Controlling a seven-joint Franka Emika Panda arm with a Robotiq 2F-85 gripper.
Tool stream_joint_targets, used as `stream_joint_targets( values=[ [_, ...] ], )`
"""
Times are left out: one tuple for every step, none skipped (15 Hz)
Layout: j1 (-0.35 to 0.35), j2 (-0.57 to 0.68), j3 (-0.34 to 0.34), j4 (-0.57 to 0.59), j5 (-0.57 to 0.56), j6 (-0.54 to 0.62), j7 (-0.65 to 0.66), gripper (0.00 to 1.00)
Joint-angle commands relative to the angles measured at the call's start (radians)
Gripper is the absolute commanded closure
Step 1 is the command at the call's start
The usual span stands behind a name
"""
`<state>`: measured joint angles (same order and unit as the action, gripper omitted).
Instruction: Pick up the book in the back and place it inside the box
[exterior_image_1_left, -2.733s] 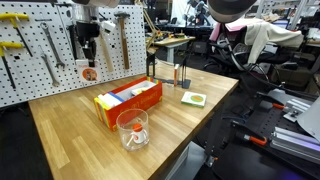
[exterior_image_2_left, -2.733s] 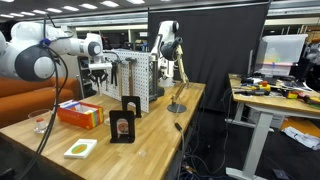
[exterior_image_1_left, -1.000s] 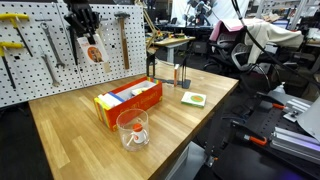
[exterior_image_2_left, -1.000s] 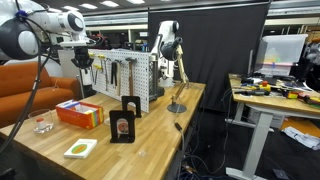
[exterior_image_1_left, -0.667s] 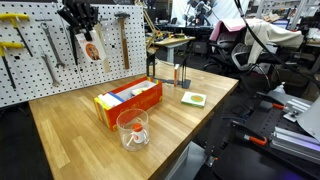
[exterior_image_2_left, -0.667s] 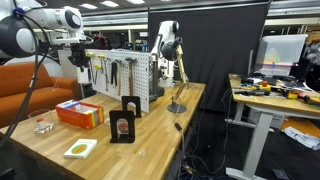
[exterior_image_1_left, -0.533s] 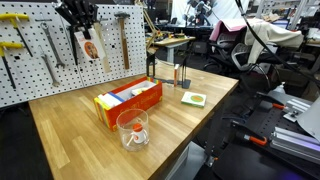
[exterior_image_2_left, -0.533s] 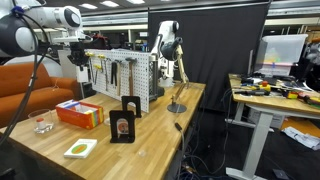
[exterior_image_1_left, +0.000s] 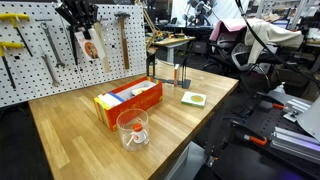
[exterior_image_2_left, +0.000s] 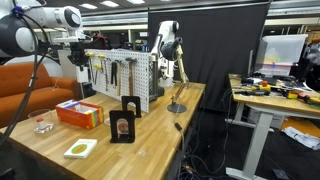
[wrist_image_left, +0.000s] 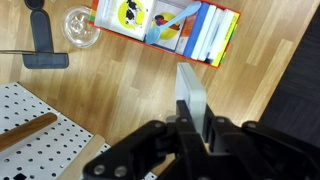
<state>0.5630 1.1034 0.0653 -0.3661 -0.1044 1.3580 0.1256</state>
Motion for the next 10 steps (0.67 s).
stream_joint_targets(
  values=[
    [0.002,-0.011,-0.011,-0.021,0.009,0.004,0.002,0.96],
    [0.005,-0.013,-0.014,-0.025,0.006,-0.006,0.007,0.96],
    [0.006,-0.014,-0.011,-0.025,0.011,-0.016,0.014,0.96],
    [0.011,-0.011,-0.011,-0.011,0.012,-0.037,0.023,0.96],
    [0.015,-0.017,-0.011,-0.013,0.012,-0.049,0.036,0.96],
    [0.018,-0.031,-0.012,-0.025,0.014,-0.058,0.053,0.96],
    [0.02,-0.039,-0.009,-0.025,0.018,-0.071,0.069,0.96],
    [0.026,-0.048,-0.01,-0.023,0.018,-0.087,0.082,0.96],
    [0.03,-0.061,-0.01,-0.024,0.019,-0.108,0.097,0.96],
    [0.033,-0.073,-0.012,-0.027,0.018,-0.135,0.112,0.96]
  ],
)
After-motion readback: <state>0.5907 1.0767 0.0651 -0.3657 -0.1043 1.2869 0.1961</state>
